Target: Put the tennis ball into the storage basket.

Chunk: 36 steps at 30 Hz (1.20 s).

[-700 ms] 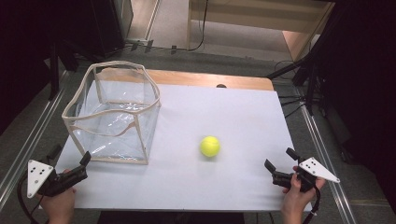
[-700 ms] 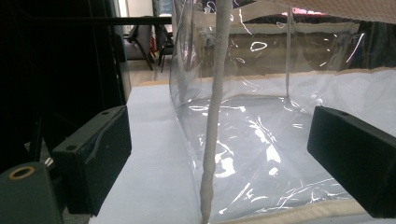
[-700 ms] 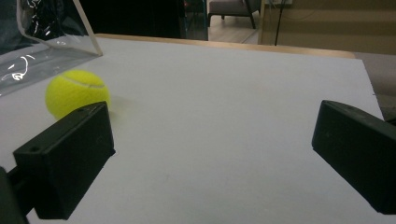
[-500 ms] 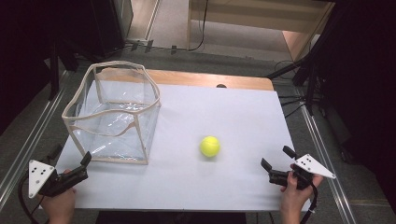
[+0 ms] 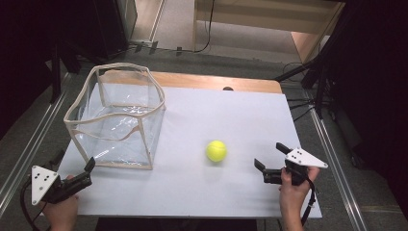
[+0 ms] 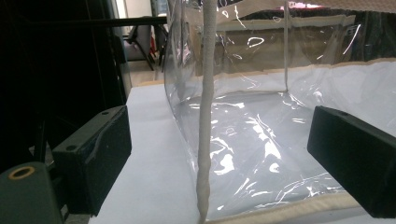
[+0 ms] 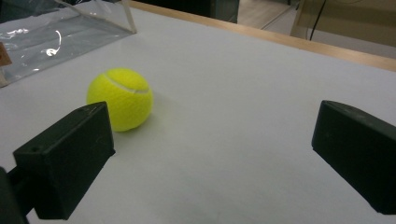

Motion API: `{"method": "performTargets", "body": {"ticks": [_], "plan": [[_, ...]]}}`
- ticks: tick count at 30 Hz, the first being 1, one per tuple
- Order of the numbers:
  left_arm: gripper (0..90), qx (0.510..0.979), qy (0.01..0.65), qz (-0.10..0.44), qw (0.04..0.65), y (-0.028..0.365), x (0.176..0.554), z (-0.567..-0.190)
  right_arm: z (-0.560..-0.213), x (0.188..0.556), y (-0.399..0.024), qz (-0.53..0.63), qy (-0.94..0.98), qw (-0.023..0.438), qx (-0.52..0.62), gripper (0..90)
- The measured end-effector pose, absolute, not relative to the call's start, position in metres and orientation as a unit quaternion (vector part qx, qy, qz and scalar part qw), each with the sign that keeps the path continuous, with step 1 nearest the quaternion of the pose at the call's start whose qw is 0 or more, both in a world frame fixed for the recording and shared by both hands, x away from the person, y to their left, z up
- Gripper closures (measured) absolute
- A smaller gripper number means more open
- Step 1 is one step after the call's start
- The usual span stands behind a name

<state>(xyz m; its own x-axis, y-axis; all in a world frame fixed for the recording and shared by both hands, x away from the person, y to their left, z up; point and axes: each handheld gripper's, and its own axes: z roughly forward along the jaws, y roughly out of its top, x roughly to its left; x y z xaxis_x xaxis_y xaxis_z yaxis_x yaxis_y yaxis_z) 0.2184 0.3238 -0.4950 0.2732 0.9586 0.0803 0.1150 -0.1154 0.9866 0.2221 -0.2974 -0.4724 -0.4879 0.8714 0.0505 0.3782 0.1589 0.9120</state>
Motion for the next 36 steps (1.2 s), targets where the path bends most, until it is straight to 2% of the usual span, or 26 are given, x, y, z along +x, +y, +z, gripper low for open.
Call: {"method": "performTargets", "body": {"ticks": [36], "plan": [[6.8,0.619,0.432,0.419,0.505,0.323,0.218,-0.495,-0.458,0.292,-0.213,0.410,0.817,0.161,0.371,0.0]]}}
